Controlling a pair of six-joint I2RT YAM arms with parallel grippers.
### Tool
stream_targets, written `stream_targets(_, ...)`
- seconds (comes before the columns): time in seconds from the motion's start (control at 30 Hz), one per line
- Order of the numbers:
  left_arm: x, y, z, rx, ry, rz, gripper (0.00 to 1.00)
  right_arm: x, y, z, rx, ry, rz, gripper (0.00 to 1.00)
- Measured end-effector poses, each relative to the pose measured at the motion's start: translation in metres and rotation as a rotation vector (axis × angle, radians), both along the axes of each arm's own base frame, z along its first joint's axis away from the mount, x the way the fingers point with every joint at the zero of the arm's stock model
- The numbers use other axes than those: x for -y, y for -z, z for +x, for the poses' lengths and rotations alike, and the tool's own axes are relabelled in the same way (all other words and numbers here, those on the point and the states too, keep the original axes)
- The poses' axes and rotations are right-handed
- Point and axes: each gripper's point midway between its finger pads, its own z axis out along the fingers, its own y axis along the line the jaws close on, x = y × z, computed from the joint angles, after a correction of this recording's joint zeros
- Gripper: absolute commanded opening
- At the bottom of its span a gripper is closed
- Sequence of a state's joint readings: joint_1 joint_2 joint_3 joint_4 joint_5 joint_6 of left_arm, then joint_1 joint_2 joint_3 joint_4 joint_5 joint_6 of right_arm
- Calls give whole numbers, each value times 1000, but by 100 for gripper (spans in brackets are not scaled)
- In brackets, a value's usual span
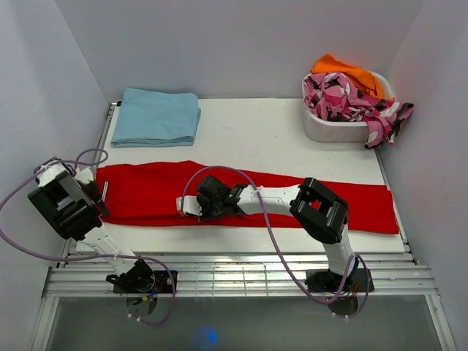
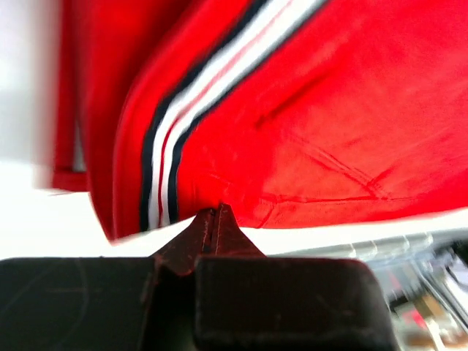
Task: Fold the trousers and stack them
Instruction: Fold the trousers
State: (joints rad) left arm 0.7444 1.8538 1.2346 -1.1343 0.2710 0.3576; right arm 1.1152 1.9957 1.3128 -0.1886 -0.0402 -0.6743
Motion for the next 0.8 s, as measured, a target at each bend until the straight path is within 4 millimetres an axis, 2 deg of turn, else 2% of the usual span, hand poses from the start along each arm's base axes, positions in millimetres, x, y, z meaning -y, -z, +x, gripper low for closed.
stream_targets(0.1,-21,-20,28,91,-1,60,0,-5,-1,1,7,-6,19,9)
stream_targets(0.17,-28,-37,42,143,9,91,0,-11,-1,1,12,-12,38,21)
stream_targets(0.23,-37,-51,51,188,28,140,0,-12,-1,2,25,-17,39,28)
stream_targets(0.33,-45,-64,57,228,43,187,0,-13,-2,5,34,-12,44,30)
stream_targets(0.4,-46,-63,56,224,51,195,0,-13,-2,5,38,-10,45,29)
stream_targets(0.53,-44,-39,42,178,64,201,0,-12,0,5,39,-8,42,8)
stream_targets(0.67,-38,-17,24,120,66,189,0,-10,0,5,38,-1,37,8)
stream_targets(0.8,-35,-13,15,109,65,203,0,-10,0,5,37,1,33,8)
